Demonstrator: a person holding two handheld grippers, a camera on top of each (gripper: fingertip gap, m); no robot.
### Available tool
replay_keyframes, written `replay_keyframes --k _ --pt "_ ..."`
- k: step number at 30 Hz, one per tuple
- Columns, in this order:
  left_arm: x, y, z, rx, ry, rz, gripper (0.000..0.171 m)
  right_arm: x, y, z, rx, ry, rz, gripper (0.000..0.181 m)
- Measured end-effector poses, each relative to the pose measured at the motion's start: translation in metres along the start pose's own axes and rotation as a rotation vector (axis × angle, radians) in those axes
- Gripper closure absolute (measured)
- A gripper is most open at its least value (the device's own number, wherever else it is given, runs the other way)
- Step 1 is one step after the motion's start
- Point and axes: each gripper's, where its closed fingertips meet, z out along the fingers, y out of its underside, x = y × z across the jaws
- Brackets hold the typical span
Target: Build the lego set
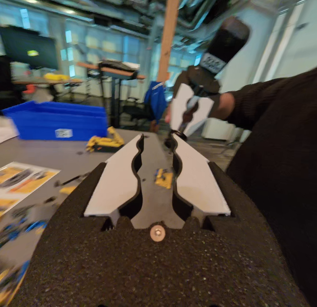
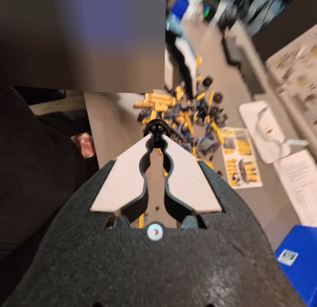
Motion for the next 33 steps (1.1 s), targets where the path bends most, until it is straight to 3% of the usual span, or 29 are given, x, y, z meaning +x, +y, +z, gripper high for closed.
replay_keyframes --k 4,7,14,19,33 --pt "-0.058 0.014 -0.027 -0.127 -0.359 0.036 0.156 -0.012 0.042 0.034 -0.256 -0.108 0.096 0.174" --pt "-0.079 0.023 -0.036 -0.172 -0.481 0.015 0.162 -0.026 0.061 0.056 -0.374 -0.194 0.135 0.174" --pt "-0.093 0.030 -0.045 -0.227 -0.575 0.027 0.163 -0.044 0.089 0.083 -0.537 -0.300 0.160 0.175" --pt "-0.094 0.023 -0.049 -0.193 -0.589 0.020 0.162 -0.052 0.103 0.089 -0.629 -0.327 0.178 0.174" --pt "-0.091 0.020 -0.046 -0.183 -0.573 0.030 0.162 -0.055 0.104 0.093 -0.690 -0.323 0.175 0.174"
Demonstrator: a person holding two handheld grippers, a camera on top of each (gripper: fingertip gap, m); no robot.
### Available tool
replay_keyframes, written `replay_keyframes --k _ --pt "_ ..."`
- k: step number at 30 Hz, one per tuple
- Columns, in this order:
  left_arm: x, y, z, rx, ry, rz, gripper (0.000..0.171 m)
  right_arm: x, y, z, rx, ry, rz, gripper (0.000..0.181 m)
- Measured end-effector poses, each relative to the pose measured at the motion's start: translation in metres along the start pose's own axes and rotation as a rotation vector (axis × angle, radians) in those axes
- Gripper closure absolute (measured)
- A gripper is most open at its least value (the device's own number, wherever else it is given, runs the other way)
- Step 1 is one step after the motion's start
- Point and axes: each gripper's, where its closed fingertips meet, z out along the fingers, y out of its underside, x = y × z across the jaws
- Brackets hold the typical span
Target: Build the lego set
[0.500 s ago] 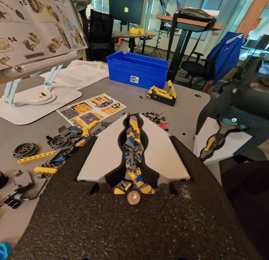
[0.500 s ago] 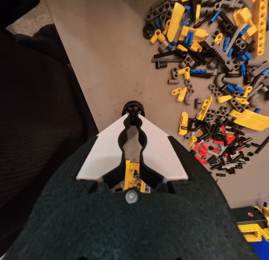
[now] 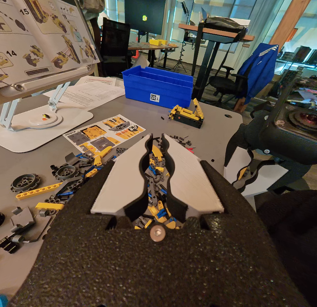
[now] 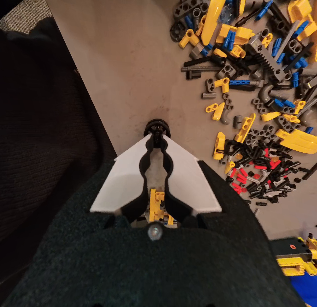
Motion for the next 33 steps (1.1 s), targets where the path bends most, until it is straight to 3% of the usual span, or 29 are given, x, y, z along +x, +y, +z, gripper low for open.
replay_keyframes --k 33 --pt "-0.0010 0.0030 0.0019 -0.019 -0.015 0.024 0.162 -0.0002 -0.0006 0.0016 -0.038 -0.018 -0.010 0.174"
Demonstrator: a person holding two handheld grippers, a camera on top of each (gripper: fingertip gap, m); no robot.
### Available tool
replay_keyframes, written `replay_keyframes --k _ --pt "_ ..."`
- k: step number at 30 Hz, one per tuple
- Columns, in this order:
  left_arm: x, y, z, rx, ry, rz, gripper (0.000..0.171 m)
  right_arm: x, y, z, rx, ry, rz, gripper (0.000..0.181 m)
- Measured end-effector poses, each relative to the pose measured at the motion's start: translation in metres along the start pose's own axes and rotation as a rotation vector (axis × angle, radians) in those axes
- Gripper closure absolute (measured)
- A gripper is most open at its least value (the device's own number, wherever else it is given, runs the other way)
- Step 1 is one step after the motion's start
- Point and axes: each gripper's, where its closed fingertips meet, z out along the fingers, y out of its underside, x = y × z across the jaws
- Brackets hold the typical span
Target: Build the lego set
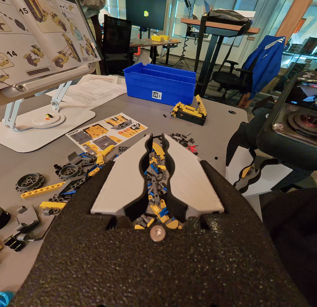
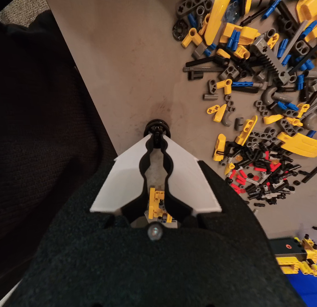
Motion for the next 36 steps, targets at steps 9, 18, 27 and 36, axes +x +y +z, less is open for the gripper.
replay_keyframes --k 9,18,27,36 --pt "0.000 0.000 0.000 0.000 -0.001 0.001 0.162 0.000 -0.001 0.000 -0.024 -0.006 -0.001 0.174" --pt "0.000 0.000 0.000 -0.002 -0.004 0.003 0.162 -0.001 0.001 0.003 -0.040 0.003 -0.019 0.175" --pt "0.000 0.001 0.001 -0.007 -0.005 0.007 0.162 -0.002 0.001 0.003 -0.044 0.008 -0.038 0.175" --pt "-0.009 -0.008 -0.005 0.043 -0.066 0.006 0.159 0.006 -0.033 -0.039 0.386 0.030 -0.054 0.174"
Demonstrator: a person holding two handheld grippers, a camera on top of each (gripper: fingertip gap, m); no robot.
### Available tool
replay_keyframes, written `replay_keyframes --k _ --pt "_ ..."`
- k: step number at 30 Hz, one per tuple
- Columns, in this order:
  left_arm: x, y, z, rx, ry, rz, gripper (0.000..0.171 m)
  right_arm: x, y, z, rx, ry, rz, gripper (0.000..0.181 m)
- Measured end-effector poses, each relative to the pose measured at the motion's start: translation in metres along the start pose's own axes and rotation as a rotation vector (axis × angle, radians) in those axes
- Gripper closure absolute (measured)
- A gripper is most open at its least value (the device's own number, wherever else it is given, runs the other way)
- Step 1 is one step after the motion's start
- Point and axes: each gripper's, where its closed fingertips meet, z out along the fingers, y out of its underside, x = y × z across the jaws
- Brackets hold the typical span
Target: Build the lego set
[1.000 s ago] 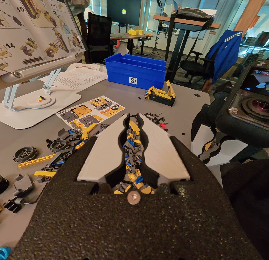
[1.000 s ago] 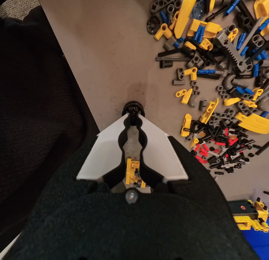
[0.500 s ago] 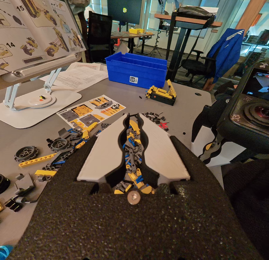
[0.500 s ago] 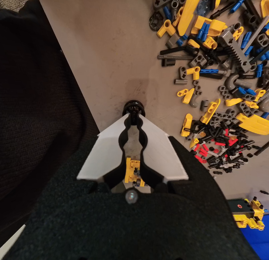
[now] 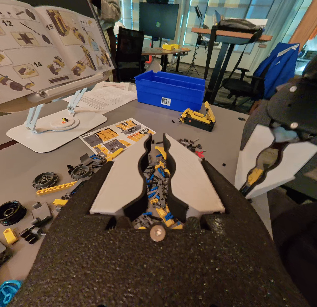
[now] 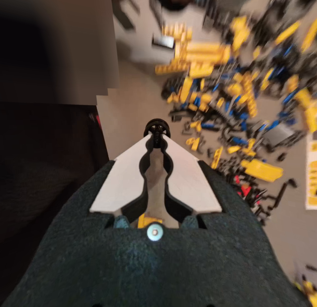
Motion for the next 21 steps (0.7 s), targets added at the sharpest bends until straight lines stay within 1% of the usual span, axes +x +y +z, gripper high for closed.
replay_keyframes --k 3,5,7,9,12,14,15,17,19,21 --pt "-0.002 -0.013 -0.007 0.082 0.002 -0.026 0.159 0.004 -0.035 -0.035 0.325 -0.009 -0.070 0.174" --pt "0.003 -0.021 -0.011 0.138 0.039 -0.032 0.159 0.005 -0.049 -0.057 0.511 -0.053 -0.082 0.174" --pt "0.011 -0.026 -0.014 0.180 0.110 -0.036 0.159 0.011 -0.056 -0.075 0.651 -0.084 -0.093 0.174" --pt "0.026 -0.029 -0.018 0.217 0.240 -0.059 0.159 0.020 -0.059 -0.090 0.771 -0.089 -0.140 0.174" --pt "0.055 -0.035 -0.030 0.271 0.494 -0.113 0.159 0.033 -0.062 -0.105 0.946 -0.101 -0.210 0.175" --pt "0.069 -0.034 -0.036 0.273 0.606 -0.120 0.159 0.042 -0.062 -0.110 1.045 -0.130 -0.236 0.175" --pt "0.075 -0.030 -0.036 0.258 0.633 -0.106 0.158 0.047 -0.061 -0.112 1.083 -0.137 -0.249 0.175" --pt "0.081 -0.020 -0.029 0.206 0.629 -0.059 0.157 0.058 -0.057 -0.112 1.135 -0.145 -0.269 0.175" --pt "0.082 -0.008 -0.018 0.155 0.583 -0.021 0.156 0.067 -0.051 -0.109 1.171 -0.149 -0.275 0.175" --pt "0.081 0.002 -0.008 0.111 0.547 -0.022 0.153 0.071 -0.043 -0.107 1.196 -0.197 -0.248 0.175"
